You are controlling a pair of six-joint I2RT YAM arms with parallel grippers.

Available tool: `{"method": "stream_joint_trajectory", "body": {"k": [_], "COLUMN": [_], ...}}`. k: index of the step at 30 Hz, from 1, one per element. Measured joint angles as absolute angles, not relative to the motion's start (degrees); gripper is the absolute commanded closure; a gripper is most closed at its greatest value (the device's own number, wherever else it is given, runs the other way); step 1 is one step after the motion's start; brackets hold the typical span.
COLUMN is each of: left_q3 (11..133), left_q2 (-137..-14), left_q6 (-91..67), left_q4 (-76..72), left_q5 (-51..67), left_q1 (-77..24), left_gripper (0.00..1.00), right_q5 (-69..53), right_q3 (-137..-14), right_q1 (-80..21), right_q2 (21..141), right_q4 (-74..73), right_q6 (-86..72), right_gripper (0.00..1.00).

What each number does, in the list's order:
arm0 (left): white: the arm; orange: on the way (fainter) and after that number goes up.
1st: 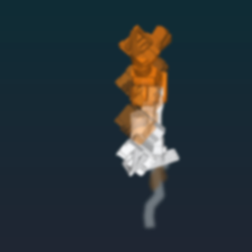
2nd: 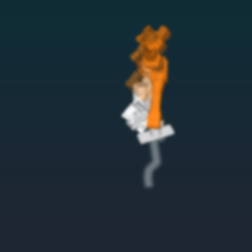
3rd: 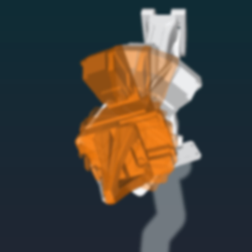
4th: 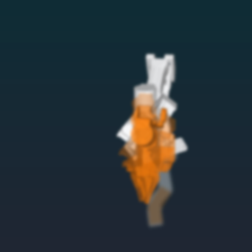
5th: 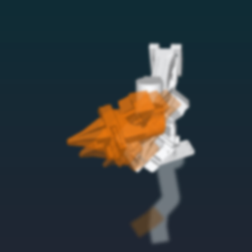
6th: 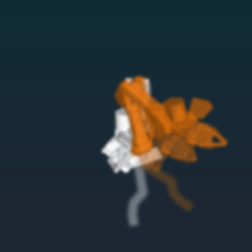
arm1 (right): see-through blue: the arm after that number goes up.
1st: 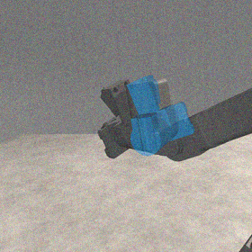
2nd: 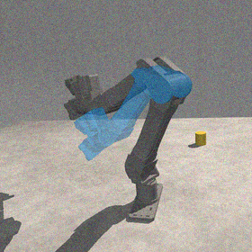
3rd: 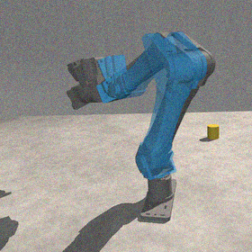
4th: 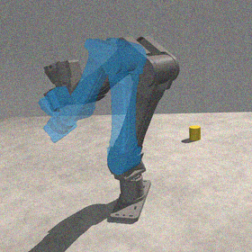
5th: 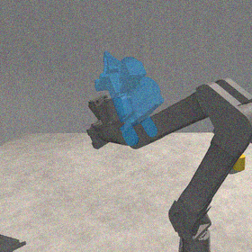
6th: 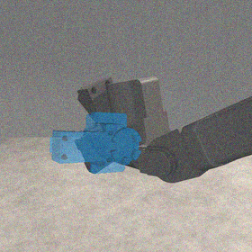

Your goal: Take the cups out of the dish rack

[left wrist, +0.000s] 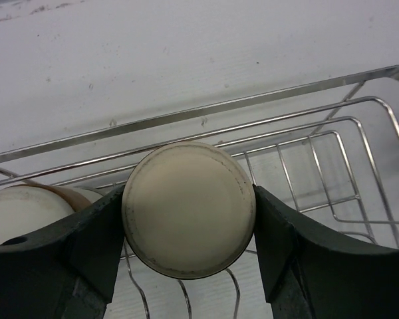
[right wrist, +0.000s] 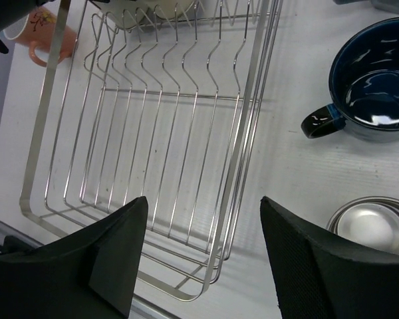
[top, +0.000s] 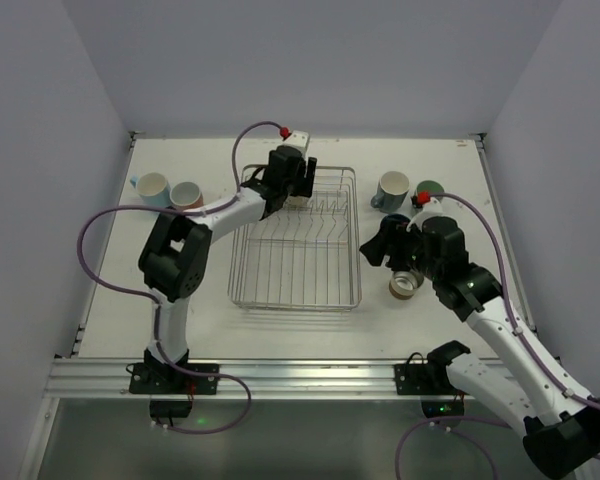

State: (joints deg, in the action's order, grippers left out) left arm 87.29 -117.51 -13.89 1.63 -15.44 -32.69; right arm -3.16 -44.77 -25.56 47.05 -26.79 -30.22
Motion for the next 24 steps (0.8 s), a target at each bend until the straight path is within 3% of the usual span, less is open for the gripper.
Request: {"method": "stream_joint_trajectory", "body": {"k": [4,6,10,16,24], "left_q3": [83.83,81.82,76.38,61.04,44.71], "left_q2": [-111.48,-106.96,-96.05,-79.81,-76.53], "left_q6": [-14.55,-15.59,-19.40,-33.08,-51.88], "left_q4": [-1.23,-3.51,-9.58,-24.64,-42.04], "left_q5": [-11.73,-9.63,-4.93,7.70,21.12], "left_q1": [-32.69,-32.67,-32.69,-32.67,-33.58], "left_gripper": [0.77,0.82,0.85,0.87,0.87], "right_q5": [-5.56,-7.18,-10.44,-16.86,-23.16], "right_q3": [-41.34,-39.53,-36.77,-34.76,-32.23], "right_q1": [-25.56,-25.56,-25.56,-25.61,-25.61], "right_q2": [46.50,46.26,45.93,46.78,48.75], "right_q4": [-21.21,-18.06,-9.28,5.78,19.53], "right_q6": [-32.67,-34.46,-38.39,-45.01,-51.31], "right_gripper": [0.09,0.07,0.07,0.14,0.22]}}
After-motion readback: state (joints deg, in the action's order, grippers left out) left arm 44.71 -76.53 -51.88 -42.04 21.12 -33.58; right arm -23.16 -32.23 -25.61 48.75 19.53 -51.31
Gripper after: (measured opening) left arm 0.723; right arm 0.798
